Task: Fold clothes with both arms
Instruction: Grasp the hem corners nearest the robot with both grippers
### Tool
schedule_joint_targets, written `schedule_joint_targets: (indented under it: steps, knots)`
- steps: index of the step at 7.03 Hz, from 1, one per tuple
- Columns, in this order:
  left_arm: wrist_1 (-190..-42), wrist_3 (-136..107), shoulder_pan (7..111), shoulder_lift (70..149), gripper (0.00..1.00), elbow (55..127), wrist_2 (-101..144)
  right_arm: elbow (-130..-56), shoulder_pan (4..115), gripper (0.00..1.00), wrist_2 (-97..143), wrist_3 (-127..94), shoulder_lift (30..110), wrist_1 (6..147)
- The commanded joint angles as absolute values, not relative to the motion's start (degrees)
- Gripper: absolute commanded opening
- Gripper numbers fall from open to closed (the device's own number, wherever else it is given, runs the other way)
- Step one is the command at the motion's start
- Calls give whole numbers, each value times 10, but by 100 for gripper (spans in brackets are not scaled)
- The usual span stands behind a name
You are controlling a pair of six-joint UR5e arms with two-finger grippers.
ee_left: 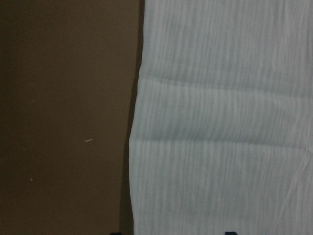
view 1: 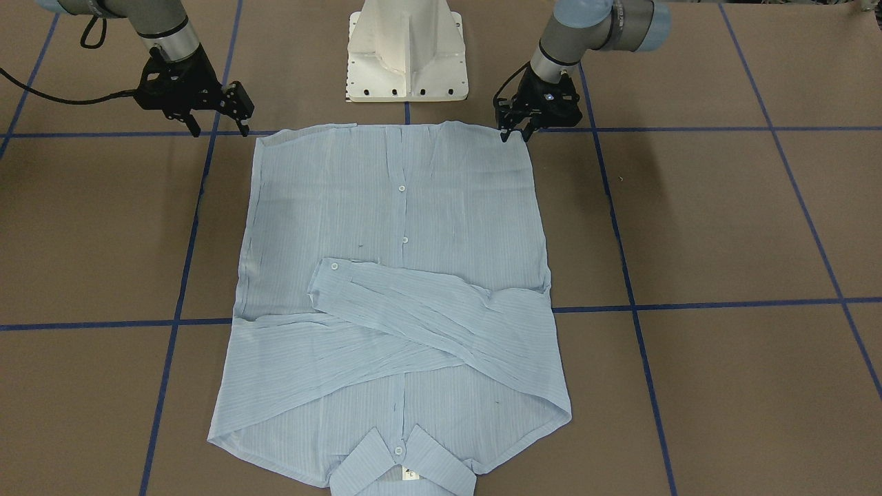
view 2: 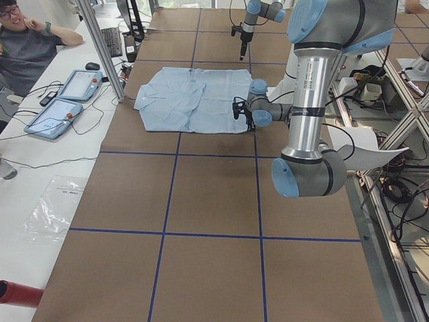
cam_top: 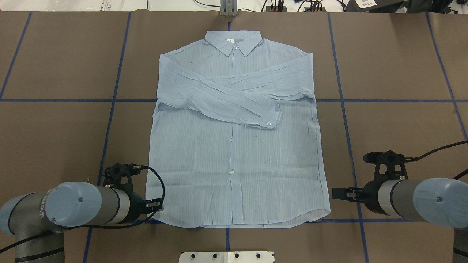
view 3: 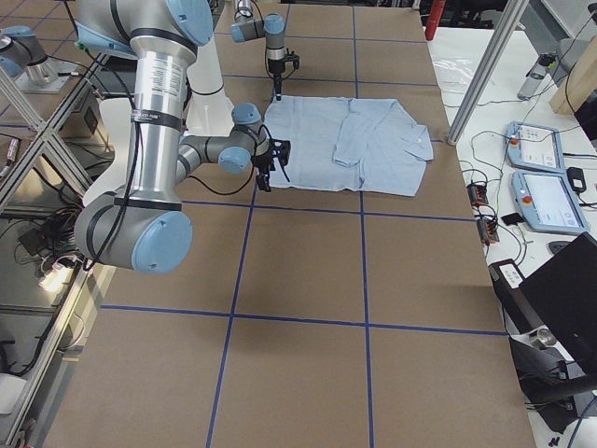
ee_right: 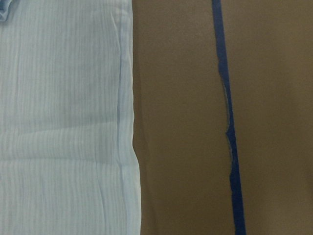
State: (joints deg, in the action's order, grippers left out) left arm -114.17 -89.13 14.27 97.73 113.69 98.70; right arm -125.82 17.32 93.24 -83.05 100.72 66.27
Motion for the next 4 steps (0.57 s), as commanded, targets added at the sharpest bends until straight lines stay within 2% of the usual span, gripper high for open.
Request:
schedule_joint_targets:
  steps: [1, 3, 4]
  knots:
    - [-1141, -892, 142, 975, 52, 1136, 987, -1256, 171, 100, 932, -831, 1007, 663]
    - [-1119, -892, 141, 979, 52, 1136, 987, -1254, 171, 100, 932, -831, 1007, 663]
    - [-1117, -892, 141, 979, 47, 1136, 987, -1254, 171, 100, 933, -831, 1007, 663]
